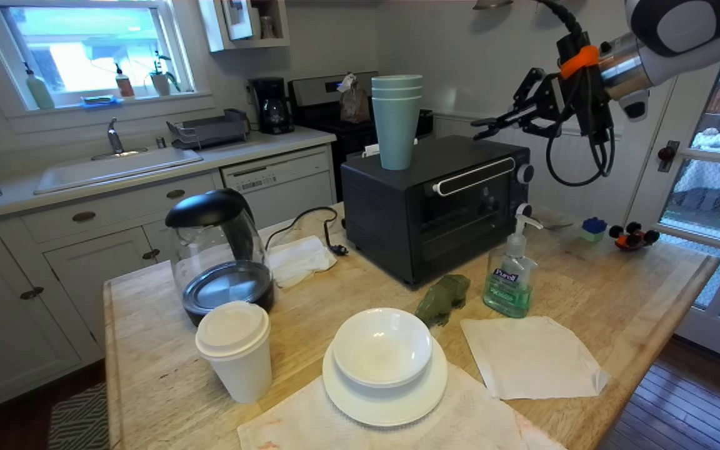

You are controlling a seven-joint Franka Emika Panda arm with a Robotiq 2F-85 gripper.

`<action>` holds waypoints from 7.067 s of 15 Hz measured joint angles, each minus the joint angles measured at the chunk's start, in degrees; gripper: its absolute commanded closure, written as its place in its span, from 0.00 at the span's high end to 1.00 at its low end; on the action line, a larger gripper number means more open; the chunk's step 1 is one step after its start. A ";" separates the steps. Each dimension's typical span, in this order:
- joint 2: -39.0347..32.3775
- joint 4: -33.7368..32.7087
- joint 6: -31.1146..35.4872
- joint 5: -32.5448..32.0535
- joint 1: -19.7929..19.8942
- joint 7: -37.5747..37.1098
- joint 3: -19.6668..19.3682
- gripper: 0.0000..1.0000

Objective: Place the clip on the handle of the oven door

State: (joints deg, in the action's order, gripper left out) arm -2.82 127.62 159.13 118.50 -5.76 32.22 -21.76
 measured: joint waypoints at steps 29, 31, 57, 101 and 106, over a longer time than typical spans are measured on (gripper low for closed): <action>12.82 13.11 11.76 -23.39 -3.61 -26.20 5.25 0.03; 13.39 13.11 11.76 -23.39 -3.61 -26.22 5.30 0.03; 13.82 16.43 9.11 -53.75 5.52 -54.91 13.45 0.03; 8.79 10.93 -2.35 -74.73 9.67 -74.95 14.28 0.84; 9.53 10.90 -2.42 -74.78 10.14 -73.88 14.28 1.00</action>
State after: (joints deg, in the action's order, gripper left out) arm 6.71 138.52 156.71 43.72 4.38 -41.66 -7.48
